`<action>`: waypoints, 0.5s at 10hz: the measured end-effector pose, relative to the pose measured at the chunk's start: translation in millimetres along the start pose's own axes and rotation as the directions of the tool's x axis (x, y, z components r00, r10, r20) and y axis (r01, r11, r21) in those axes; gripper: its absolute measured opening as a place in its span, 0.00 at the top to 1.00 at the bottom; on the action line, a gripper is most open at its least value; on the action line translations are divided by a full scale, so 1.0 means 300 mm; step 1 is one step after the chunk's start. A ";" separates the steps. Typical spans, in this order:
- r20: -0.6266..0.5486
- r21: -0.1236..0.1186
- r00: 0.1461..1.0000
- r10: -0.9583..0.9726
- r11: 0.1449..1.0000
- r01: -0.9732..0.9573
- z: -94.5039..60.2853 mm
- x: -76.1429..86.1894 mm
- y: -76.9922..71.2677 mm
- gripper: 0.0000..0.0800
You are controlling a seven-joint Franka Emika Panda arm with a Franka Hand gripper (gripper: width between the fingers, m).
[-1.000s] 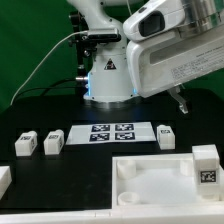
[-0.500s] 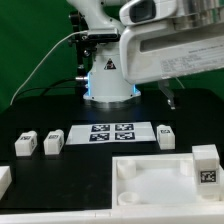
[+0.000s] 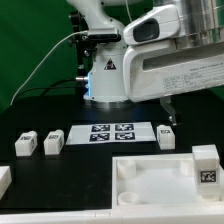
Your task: Assemble one leg
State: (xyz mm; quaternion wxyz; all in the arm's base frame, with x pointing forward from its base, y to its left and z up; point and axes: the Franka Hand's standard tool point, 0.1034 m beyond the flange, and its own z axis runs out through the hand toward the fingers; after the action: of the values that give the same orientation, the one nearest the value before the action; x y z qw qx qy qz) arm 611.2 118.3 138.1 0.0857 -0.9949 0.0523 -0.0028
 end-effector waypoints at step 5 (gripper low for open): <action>0.079 -0.084 0.997 -0.024 0.996 0.031 0.063 0.080 -0.009 0.19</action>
Offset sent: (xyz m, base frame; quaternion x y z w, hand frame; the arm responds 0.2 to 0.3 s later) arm 0.0299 -0.0172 -0.0197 -0.1371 0.0204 -0.0268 0.9900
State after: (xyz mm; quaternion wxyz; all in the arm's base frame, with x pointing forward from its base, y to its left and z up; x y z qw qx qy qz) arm 635.7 121.6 119.8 0.0453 -0.9977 0.0354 0.0372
